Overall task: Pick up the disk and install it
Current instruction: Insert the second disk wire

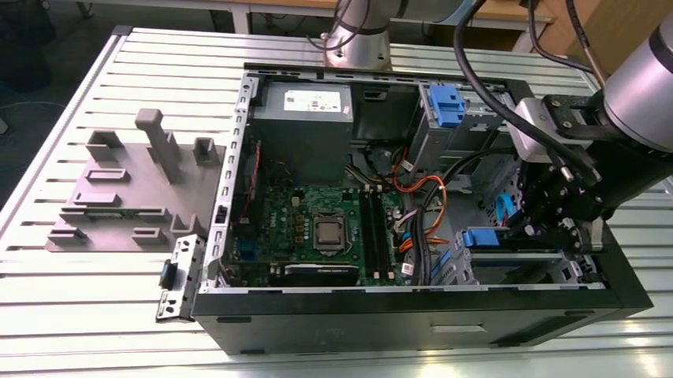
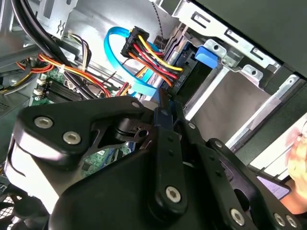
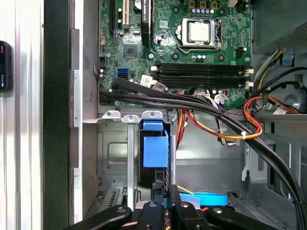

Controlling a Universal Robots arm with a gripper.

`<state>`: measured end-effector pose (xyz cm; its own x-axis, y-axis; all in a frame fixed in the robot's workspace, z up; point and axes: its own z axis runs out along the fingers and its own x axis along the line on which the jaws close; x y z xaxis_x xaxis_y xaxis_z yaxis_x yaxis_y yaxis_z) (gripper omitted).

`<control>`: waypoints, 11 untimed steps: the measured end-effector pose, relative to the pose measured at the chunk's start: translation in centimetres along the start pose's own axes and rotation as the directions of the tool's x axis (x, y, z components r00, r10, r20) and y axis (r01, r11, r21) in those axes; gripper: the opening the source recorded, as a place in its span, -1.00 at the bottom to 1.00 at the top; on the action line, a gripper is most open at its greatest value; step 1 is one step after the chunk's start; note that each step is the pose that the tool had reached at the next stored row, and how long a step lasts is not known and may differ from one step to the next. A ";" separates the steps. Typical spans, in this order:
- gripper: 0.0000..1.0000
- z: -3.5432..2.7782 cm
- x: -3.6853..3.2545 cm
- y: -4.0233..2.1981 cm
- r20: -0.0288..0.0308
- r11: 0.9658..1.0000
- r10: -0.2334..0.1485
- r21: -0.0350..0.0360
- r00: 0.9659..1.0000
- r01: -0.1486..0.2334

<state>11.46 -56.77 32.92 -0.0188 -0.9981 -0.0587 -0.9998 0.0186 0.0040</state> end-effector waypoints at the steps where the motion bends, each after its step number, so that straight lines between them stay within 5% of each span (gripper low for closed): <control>1: -0.68 0.06 0.00 0.00 0.000 1.000 0.000 0.000 1.000 0.000; 10: -0.66 0.14 0.00 0.00 0.002 1.000 0.000 0.000 1.000 0.000; 11: -0.54 -0.04 -0.01 0.00 0.002 1.000 0.000 0.000 1.000 0.000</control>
<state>11.46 -56.77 32.96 -0.0188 -0.9980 -0.0608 -0.9998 0.0186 0.0040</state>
